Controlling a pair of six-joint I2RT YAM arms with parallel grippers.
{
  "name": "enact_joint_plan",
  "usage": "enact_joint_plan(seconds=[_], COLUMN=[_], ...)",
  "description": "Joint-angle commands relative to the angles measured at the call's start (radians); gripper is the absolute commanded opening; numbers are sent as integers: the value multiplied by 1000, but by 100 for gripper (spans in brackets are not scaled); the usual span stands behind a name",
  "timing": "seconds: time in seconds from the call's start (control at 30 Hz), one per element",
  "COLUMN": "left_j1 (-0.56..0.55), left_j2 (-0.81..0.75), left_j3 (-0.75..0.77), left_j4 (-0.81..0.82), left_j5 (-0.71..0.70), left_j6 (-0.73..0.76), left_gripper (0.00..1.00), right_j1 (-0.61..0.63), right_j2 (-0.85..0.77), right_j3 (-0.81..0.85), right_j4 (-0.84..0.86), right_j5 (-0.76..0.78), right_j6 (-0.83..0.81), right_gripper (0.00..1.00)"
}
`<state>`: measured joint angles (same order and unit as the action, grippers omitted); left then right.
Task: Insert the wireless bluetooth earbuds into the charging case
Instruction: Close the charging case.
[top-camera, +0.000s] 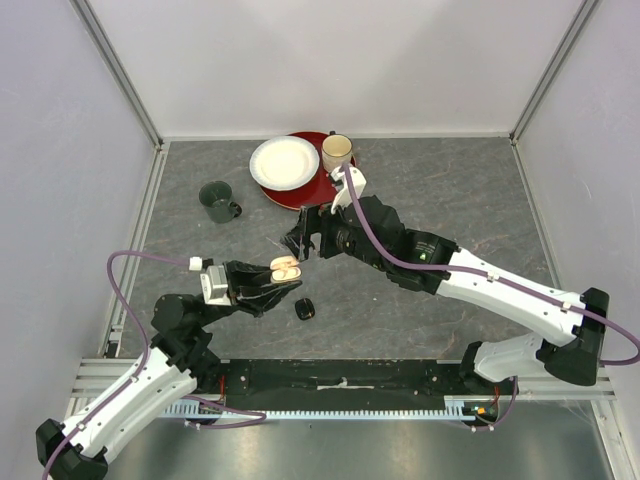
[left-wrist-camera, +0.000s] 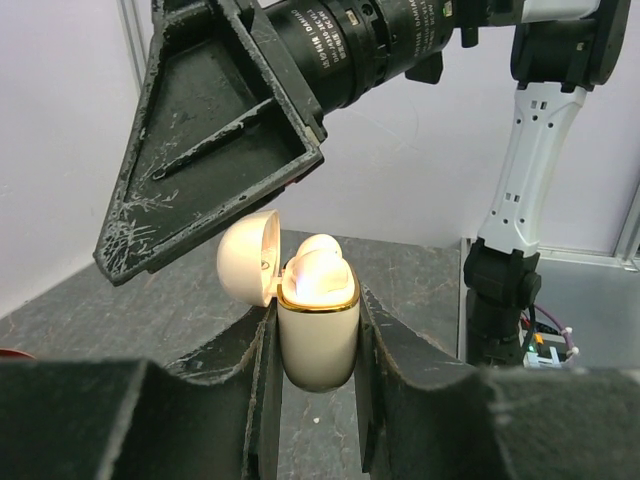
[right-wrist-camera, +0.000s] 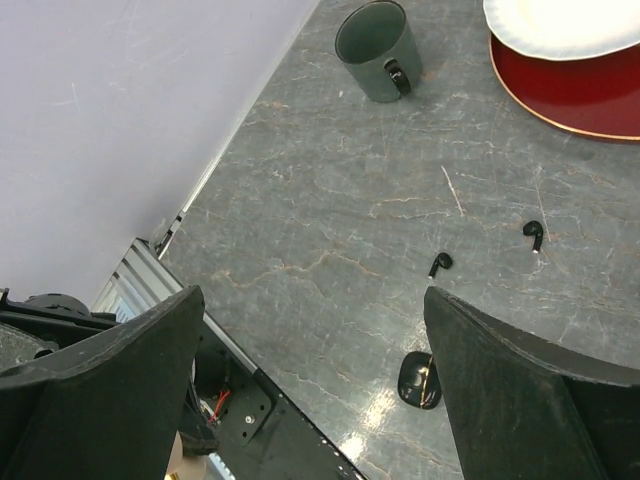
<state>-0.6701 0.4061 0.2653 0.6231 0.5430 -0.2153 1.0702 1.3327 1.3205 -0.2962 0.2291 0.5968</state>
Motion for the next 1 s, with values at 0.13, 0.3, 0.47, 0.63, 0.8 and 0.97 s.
enact_joint_plan(seconds=[0.13, 0.3, 0.47, 0.63, 0.8, 0.97], left_j1=[-2, -2, -2, -2, 0, -2], left_j2=[22, 27, 28, 43, 66, 92], left_j3=[41, 40, 40, 45, 46, 72], left_j4=[9, 7, -5, -25, -25, -72], left_j5=[29, 12, -32, -66, -84, -129], left_j6=[-12, -22, -36, -62, -79, -124], left_gripper=[2, 2, 2, 2, 2, 2], right_j1=[-3, -4, -3, -3, -4, -4], right_j2=[13, 5, -18, -49, -89, -136], right_j3=[5, -20, -59, -110, -174, -216], right_j4=[17, 17, 19, 32, 74, 89], right_j5=[-53, -68, -74, -73, -73, 16], right_j6=[20, 26, 38, 61, 87, 135], right_gripper=[97, 97, 97, 97, 97, 97])
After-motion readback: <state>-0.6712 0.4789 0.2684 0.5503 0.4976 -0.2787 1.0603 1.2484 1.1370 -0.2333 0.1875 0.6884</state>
